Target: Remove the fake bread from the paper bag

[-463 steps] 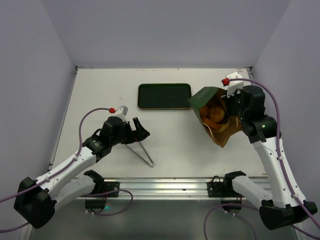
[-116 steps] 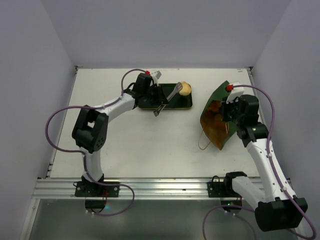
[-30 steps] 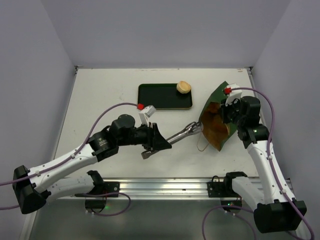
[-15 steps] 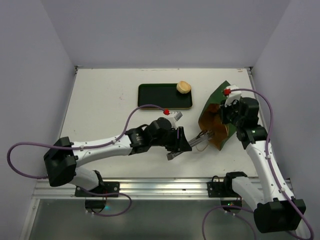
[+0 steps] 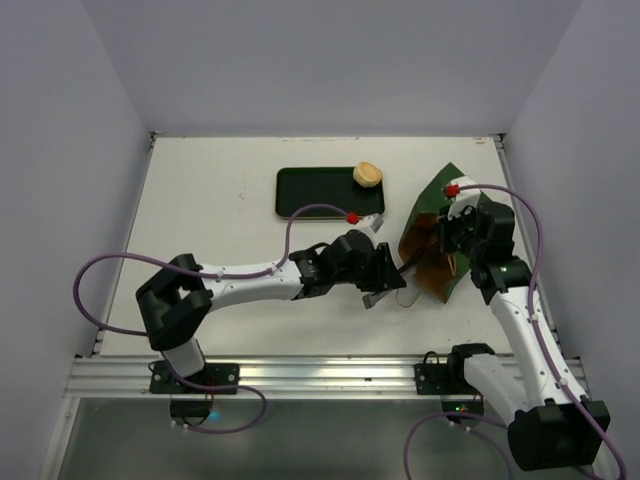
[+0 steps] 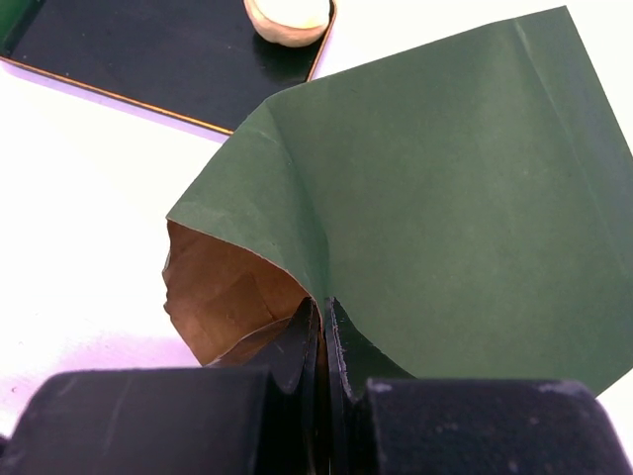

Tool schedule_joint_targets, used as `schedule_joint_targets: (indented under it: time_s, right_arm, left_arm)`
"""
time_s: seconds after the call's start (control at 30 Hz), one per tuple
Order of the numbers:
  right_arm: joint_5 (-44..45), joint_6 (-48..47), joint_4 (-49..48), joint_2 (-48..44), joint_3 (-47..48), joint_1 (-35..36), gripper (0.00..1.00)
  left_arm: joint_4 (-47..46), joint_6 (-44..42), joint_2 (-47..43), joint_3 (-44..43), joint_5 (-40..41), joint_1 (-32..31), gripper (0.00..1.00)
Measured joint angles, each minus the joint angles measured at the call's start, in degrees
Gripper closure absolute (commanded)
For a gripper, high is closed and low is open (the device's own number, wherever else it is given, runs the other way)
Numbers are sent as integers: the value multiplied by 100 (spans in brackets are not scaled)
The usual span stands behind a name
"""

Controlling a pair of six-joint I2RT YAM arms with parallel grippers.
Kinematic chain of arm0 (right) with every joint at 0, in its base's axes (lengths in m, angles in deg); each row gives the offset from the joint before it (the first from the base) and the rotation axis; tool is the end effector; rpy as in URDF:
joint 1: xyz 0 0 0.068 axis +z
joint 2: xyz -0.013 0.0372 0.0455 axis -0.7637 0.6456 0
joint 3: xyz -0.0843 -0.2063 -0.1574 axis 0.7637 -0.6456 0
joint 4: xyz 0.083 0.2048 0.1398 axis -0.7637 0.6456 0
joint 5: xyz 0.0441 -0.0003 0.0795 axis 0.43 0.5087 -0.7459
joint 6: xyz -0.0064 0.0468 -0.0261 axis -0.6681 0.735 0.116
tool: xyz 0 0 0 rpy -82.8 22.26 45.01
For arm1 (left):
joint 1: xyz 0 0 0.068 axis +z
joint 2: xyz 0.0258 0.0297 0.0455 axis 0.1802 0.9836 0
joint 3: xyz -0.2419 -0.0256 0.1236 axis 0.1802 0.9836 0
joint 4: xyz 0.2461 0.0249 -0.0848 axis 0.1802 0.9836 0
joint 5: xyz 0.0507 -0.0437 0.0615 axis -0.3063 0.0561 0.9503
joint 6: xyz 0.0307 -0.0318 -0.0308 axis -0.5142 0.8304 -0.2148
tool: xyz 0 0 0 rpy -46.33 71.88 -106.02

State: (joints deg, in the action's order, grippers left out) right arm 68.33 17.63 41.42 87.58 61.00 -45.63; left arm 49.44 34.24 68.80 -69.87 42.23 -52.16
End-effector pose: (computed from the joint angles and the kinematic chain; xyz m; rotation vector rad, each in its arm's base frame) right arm 0.2008 0.0219 0.3015 -0.3518 1.9913 0.1566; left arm 0.1752 -0.3424 0.2403 0.0849 2.4105 -1.2622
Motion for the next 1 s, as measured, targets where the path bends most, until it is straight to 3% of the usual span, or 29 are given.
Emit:
schedule_joint_targets:
  time_s: [1.0]
  right_arm:
    - [-101, -39, -306, -44, -363, 39, 100]
  left_arm:
    - [-57, 610, 1209, -608, 192, 236, 53]
